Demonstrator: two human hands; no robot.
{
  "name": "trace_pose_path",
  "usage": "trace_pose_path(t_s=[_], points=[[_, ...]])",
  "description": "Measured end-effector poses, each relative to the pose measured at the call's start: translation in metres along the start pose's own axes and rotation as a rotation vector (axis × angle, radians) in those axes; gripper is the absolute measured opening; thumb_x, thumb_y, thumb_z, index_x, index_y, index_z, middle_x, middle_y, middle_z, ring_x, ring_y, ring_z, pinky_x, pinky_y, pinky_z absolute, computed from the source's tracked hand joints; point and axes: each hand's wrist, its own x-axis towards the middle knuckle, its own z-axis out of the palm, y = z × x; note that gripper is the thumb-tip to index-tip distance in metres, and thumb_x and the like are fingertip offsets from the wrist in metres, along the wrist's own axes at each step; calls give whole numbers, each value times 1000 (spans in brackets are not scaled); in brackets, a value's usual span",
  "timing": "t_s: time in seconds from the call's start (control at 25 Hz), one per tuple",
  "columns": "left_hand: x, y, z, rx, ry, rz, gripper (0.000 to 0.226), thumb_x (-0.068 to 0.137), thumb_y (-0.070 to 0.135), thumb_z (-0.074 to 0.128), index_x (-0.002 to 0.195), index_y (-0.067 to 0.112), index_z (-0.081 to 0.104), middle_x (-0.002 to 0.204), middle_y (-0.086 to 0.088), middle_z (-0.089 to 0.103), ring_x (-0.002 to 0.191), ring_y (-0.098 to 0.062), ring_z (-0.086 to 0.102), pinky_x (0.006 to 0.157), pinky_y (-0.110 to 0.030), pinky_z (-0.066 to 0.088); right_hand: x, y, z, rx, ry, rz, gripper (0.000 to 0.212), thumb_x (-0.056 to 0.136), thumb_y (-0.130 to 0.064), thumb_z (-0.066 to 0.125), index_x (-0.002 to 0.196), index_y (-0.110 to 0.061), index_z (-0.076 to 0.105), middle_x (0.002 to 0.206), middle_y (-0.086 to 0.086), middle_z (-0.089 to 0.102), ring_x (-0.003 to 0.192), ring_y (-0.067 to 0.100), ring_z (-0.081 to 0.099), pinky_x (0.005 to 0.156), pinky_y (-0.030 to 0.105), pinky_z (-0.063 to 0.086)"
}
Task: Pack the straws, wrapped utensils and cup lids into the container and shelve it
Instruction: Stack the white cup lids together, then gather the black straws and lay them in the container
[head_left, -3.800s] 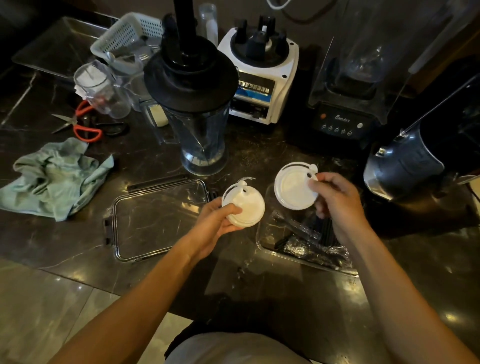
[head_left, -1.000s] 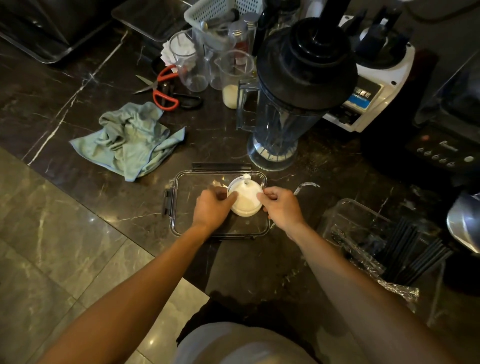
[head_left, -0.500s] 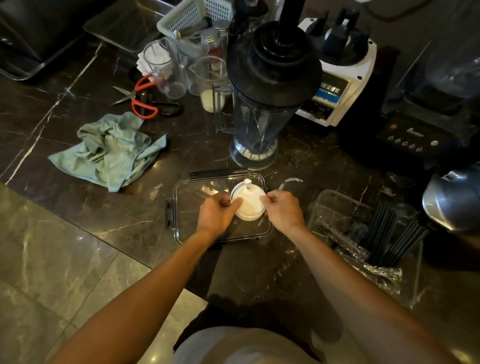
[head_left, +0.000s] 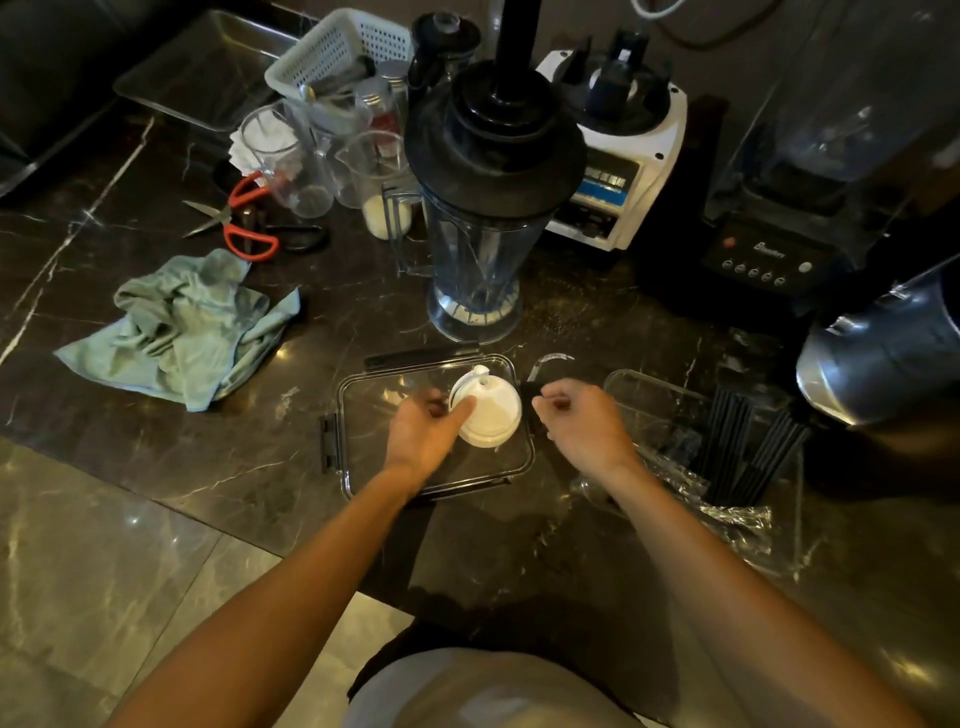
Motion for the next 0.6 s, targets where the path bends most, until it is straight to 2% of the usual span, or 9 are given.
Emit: trace_pose_path(t_s=[0.08,0.12,0.2,0.28,0.32,0.44,0.6], points=[[-5,13,3,105,115,127,58,80,56,78,124,21,59,114,3,61,111,-18,62,85,-34,54,-11,6,-25,115,62,-13,23,100,-29,65,119,-18,72,106,-5,72,97,13,71,88,44,61],[-8,24,6,102,123,181,58,79,56,78,123,24,59,114,5,59,109,-16,61,86,-36,56,-14,11,-37,145,114,-32,23,99,-30,66,119,-21,72,106,-8,72,97,11,71,87,43,62],[-20,60,28,-16,-58,228,43,84,44,81,117,21,65,105,4,65,97,-13,66,82,-24,56,-25,31,-70,207,259,-8,18,97,-31,68,113,-25,73,103,-8,73,92,11,71,82,40,63],[-32,91,60,-11,-255,287,31,88,31,80,112,16,70,94,4,68,86,-9,67,74,-11,51,-36,57,-98,274,373,81,17,95,-31,71,111,-24,72,101,-4,74,89,12,71,77,38,64],[-38,103,78,3,-318,321,29,89,29,80,112,15,71,92,6,68,85,-8,66,75,-10,51,-44,70,-110,290,429,130,19,94,-30,72,111,-23,72,99,-5,74,90,14,72,80,42,63],[-51,122,128,40,-473,340,30,88,27,80,113,14,71,89,6,67,88,-12,66,84,-24,54,-65,108,-133,341,537,233,19,89,-29,76,107,-24,73,93,-8,72,92,19,72,87,54,60],[-59,123,169,106,-570,275,37,90,29,78,121,14,66,102,3,69,98,-13,66,90,-29,54,-91,139,-147,352,574,304,21,91,-31,75,110,-22,73,87,-5,72,80,19,69,82,50,61]])
